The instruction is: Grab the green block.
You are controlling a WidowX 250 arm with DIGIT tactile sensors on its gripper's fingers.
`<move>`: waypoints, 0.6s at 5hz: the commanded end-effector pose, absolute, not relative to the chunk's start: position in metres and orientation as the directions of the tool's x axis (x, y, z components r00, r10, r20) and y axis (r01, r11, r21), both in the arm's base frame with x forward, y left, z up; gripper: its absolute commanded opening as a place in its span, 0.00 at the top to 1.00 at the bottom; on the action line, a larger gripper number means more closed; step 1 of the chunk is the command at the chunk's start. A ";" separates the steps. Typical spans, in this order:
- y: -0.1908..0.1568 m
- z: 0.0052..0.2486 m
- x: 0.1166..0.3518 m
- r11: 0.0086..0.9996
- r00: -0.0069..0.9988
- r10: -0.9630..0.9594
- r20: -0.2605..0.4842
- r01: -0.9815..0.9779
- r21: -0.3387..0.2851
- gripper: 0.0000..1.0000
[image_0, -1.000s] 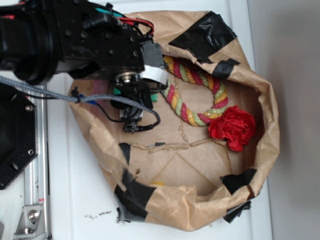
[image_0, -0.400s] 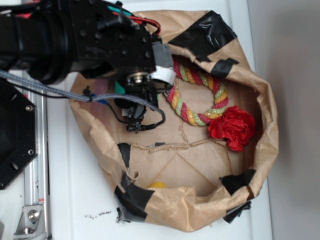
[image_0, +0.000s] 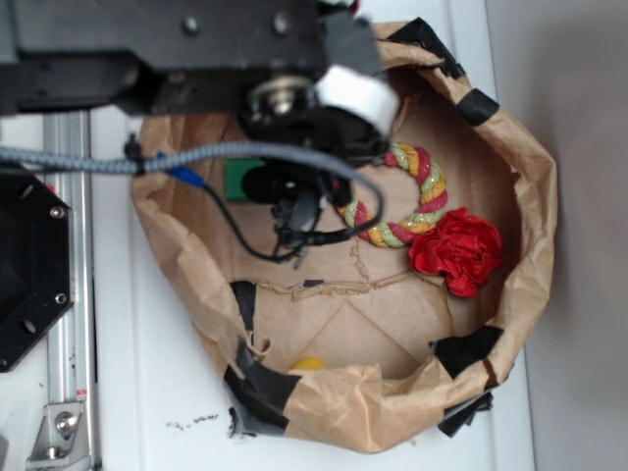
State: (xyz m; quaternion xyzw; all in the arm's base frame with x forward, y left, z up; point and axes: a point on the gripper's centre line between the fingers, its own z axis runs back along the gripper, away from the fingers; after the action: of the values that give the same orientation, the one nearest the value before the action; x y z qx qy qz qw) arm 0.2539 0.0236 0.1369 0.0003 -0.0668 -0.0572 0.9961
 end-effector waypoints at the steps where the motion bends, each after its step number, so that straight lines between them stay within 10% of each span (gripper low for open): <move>1: -0.002 0.174 0.265 0.982 0.972 -0.186 0.142 0.188 0.001 1.00; 2: 0.001 0.161 0.261 0.977 0.968 -0.211 0.135 0.212 0.003 0.00; 3: 0.010 0.124 0.262 0.970 0.962 -0.244 0.119 0.242 0.030 0.00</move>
State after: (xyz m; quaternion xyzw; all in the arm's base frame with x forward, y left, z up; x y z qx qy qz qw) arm 0.2587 0.0068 0.1136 0.0004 -0.0411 -0.1256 0.9912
